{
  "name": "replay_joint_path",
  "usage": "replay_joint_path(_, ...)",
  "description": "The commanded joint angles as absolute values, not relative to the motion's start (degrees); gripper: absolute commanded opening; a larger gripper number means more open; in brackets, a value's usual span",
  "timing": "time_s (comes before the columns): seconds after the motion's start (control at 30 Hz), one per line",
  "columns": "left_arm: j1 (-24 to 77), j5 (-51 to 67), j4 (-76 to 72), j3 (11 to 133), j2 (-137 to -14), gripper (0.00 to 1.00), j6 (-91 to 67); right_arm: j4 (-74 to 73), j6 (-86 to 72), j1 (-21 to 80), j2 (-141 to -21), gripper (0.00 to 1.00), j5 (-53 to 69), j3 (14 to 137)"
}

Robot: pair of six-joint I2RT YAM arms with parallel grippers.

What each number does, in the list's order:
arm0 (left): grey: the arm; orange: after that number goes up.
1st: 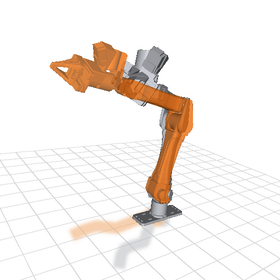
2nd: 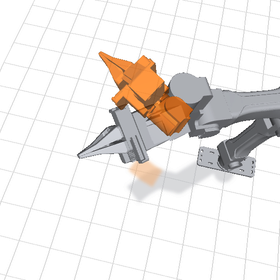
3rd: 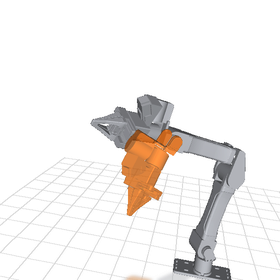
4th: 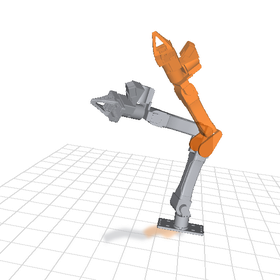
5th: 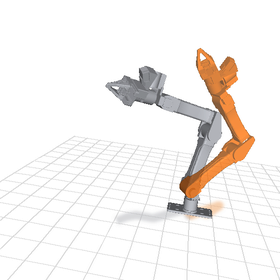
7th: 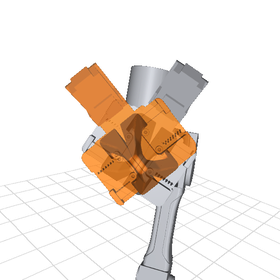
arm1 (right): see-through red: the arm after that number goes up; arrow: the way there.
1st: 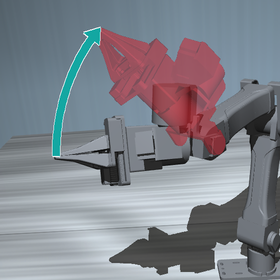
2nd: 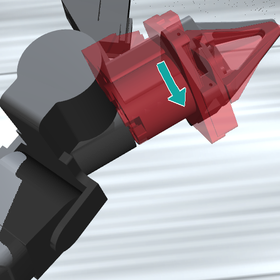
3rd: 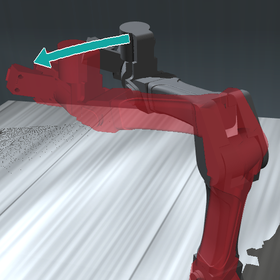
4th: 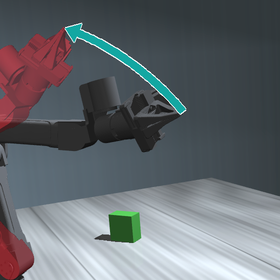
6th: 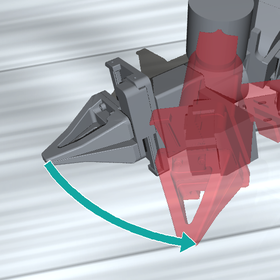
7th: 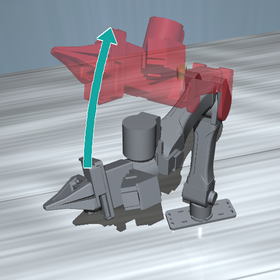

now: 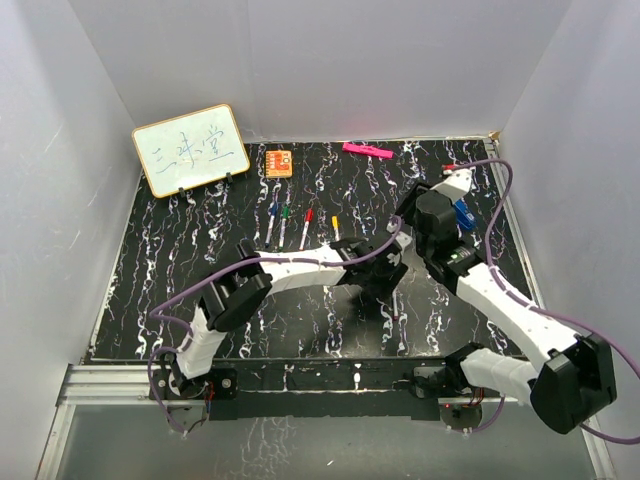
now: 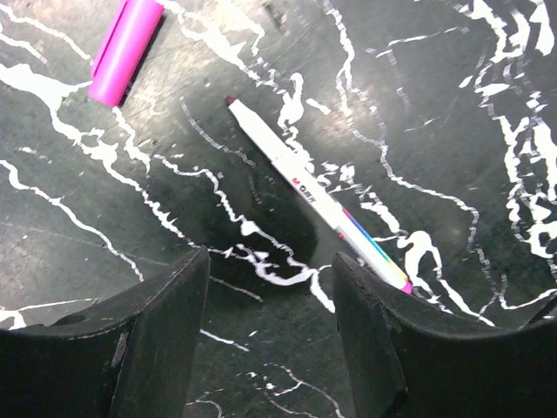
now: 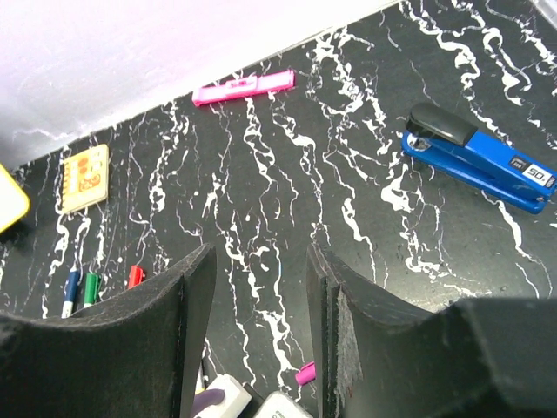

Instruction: Insert the pens into the pen caps

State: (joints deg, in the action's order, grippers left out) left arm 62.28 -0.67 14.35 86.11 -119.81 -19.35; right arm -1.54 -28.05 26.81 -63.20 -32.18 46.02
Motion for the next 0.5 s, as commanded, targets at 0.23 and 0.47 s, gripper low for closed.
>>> replay_joint_path(0.23,64.6,-4.7,17.6,98.1,-125.5,0.61,-20.8,2.6,-25.4,27.2,-53.1,0.43,-32.8,44.1)
replay_joint_path(0.47,65.3,-11.5,28.5,106.9,-132.9,0.65,-23.1,4.5,-23.9,27.2,-47.7,0.43,-32.5,43.0)
